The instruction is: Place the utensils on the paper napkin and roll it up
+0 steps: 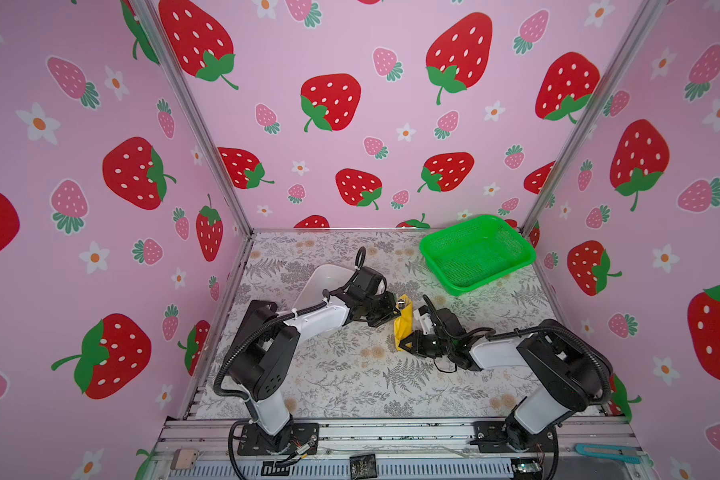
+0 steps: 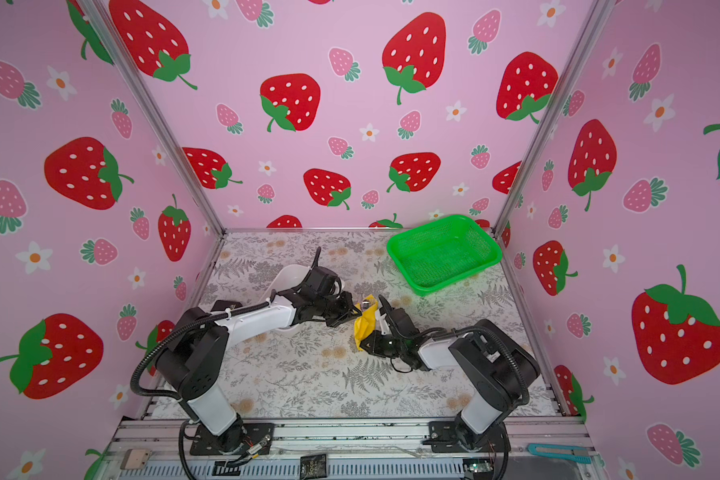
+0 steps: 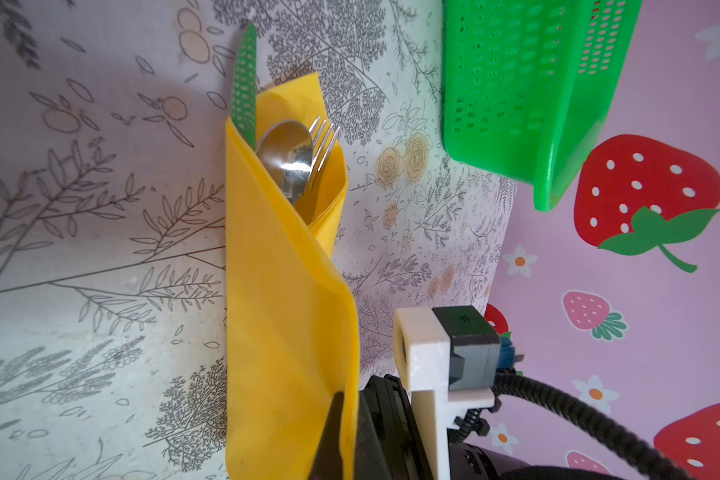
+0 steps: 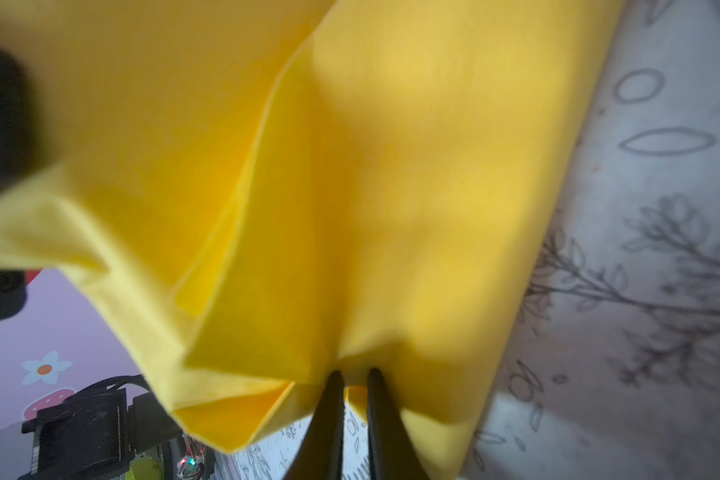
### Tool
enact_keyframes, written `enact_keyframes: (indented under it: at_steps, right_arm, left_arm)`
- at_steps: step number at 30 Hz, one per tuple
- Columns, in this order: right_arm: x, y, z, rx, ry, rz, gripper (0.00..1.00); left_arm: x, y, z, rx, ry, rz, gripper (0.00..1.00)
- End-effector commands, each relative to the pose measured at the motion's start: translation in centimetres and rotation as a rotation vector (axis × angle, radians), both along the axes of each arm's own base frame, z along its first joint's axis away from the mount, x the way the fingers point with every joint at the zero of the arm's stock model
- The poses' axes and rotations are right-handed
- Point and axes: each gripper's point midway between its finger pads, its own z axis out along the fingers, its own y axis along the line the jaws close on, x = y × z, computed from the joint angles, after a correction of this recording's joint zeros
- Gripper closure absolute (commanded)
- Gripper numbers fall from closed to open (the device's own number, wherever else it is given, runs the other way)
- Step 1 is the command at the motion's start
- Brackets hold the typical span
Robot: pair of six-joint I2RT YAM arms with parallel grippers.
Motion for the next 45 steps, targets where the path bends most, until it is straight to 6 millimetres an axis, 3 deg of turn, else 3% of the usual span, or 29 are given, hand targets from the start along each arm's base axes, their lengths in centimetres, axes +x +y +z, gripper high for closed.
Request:
enact_keyframes:
  at_steps: [1,15,21,29,33,45]
  right_arm:
    - [0.8,0.8,1.6,0.052,-0.023,-0.003,0.85]
    - [1.8,0.7,1.0,0.031,-0.024,-0.041,0.84]
    - [1.0,0.3,-1.1,-0.017,0.029,-0.027,0.84]
    - [0.2,-0.2,-1.9,-0.035,0.051,-0.013,0.84]
    - [0.1,-0.3,-2.4,-0.043,0.063,-0.015,0.85]
    - [0.4,-0.1,-1.3,-0.022,0.037,-0.011,0.84]
  left_arm:
    - [-0.2,0.8,0.0,0.027,-0.014,0.006,0.96]
    - [-0.4,1.3,-0.5,0.053,-0.012,0.007,0.95]
    - [-0.1,0.2,0.7,-0.014,-0.011,-0.004,0.96]
    - [0.3,-1.0,1.1,-0.052,0.000,-0.018,0.95]
    - [0.1,-2.1,0.8,-0.087,0.054,-0.035,0.89]
    - [0.8,-4.1,-0.1,-0.102,0.071,-0.021,0.90]
